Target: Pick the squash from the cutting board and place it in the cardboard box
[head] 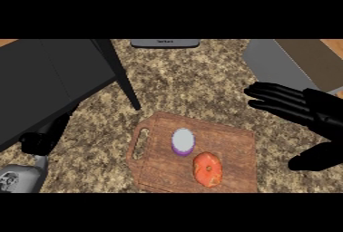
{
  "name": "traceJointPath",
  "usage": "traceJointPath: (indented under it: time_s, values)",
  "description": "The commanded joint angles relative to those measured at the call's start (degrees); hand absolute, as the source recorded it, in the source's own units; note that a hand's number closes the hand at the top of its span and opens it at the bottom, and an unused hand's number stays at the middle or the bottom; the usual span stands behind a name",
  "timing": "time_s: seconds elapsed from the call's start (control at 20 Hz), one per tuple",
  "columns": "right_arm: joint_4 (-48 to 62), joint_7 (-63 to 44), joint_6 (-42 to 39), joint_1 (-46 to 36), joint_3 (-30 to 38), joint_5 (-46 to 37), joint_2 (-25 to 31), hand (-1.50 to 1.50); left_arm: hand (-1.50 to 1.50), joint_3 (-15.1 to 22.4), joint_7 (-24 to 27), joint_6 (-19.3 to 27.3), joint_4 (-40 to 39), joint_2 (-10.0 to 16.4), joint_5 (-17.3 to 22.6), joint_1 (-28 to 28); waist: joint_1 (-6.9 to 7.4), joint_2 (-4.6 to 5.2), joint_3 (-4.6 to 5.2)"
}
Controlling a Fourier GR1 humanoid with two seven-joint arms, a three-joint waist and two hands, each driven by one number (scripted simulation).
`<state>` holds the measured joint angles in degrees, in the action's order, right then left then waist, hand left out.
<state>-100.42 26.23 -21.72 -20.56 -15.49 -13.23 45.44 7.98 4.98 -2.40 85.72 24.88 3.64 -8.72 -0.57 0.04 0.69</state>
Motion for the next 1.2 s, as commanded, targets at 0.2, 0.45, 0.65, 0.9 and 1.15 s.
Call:
traceJointPath:
  time_s: [0.2, 0.45, 0.65, 0.9, 1.15]
  values:
    - [-17.93, -17.63, -7.86, -0.90, -9.62, -9.92, 2.41, -1.50, 0.00, -0.31, 0.08, -1.13, 1.09, -0.53, -0.34, -3.42, -0.15, -0.46, -0.58]
    - [-25.65, -28.88, -12.56, 0.77, -13.49, -14.78, 1.34, -1.50, 0.00, -0.67, 0.63, -1.50, 1.95, -0.59, -0.94, -2.35, 0.18, -0.35, -0.63]
    - [-26.09, -37.09, -15.26, 0.97, -19.62, -19.50, -4.00, -1.50, 0.00, 0.65, 3.89, -1.29, -2.34, -2.83, -3.30, -3.86, 0.27, -0.09, -0.62]
    - [-29.41, -45.98, -19.36, 4.12, -25.73, -22.83, -10.07, -1.50, 0.00, 2.31, -1.03, 0.54, 1.29, -5.54, -5.21, -4.06, 0.39, -0.21, -0.67]
    - [-25.61, -49.76, -20.91, 2.35, -29.23, -28.25, -16.66, -1.50, 0.00, -2.25, -0.96, -3.67, 2.30, -2.72, -1.89, -4.07, 0.86, -0.17, -0.66]
